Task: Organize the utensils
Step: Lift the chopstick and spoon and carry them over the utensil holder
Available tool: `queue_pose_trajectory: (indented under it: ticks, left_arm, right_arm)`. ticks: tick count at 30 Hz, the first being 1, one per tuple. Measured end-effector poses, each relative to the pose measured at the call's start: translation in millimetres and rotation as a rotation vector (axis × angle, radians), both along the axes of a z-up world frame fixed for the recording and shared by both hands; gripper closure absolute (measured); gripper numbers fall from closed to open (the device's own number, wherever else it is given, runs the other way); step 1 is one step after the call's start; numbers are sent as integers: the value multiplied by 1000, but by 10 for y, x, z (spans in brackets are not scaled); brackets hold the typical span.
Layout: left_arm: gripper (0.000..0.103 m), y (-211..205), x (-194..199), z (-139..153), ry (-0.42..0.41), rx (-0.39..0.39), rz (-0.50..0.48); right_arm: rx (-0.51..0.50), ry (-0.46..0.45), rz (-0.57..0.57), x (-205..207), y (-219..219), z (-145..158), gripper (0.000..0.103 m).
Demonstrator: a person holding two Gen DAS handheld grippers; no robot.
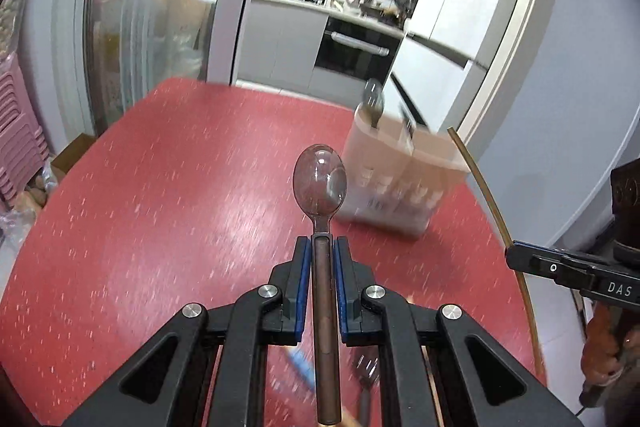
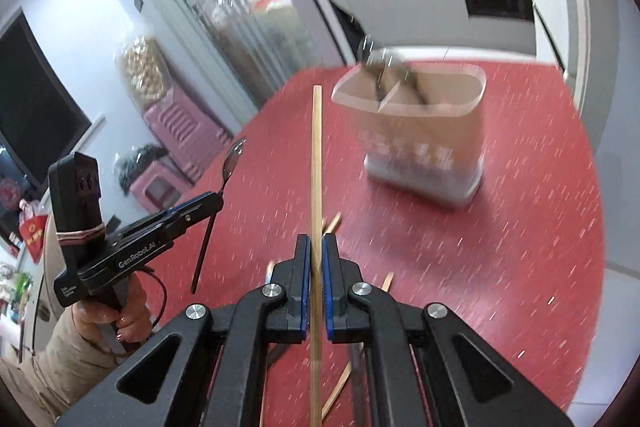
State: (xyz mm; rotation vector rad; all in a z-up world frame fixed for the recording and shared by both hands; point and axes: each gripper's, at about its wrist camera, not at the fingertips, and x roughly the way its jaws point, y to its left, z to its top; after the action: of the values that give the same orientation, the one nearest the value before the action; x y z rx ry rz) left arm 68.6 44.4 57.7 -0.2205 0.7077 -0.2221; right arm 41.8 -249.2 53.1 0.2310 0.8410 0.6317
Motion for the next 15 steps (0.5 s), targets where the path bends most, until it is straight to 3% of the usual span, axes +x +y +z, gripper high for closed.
queue_pose_trajectory:
  ticks: [15]
  left_arm:
    - [66,-369,943,583,-161,-36,17]
  right_arm:
    - [37,-157,-142,823,-212,526,97]
